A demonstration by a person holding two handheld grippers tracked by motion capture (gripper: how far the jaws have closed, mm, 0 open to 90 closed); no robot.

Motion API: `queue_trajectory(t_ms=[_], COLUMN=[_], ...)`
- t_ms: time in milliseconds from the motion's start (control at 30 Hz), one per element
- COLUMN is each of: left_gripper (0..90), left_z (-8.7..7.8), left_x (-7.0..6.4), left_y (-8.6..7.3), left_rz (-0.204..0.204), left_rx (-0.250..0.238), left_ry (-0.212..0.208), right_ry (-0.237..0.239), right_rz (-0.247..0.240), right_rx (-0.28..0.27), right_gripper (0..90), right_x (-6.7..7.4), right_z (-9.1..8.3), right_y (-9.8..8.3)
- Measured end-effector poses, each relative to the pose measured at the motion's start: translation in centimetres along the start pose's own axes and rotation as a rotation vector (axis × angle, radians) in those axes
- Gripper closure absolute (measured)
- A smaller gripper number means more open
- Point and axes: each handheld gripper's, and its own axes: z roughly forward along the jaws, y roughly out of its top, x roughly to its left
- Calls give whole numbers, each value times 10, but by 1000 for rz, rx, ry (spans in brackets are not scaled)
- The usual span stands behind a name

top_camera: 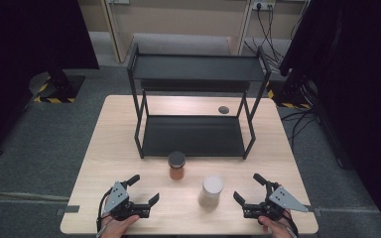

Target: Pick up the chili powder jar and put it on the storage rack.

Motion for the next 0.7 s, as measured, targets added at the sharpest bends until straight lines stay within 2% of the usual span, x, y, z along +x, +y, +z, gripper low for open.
queue_trajectory(t_ms=[700], left_gripper=[9], left_z=[1], left_x=[-1], left_y=[0], left_rz=[-7], left_rx=[-2], left_ry=[-4], right_ry=[-5], right_rz=[2], right_rx=[-4], right_gripper=[3], right_x=[1], right_z=[-1], right_y=[0])
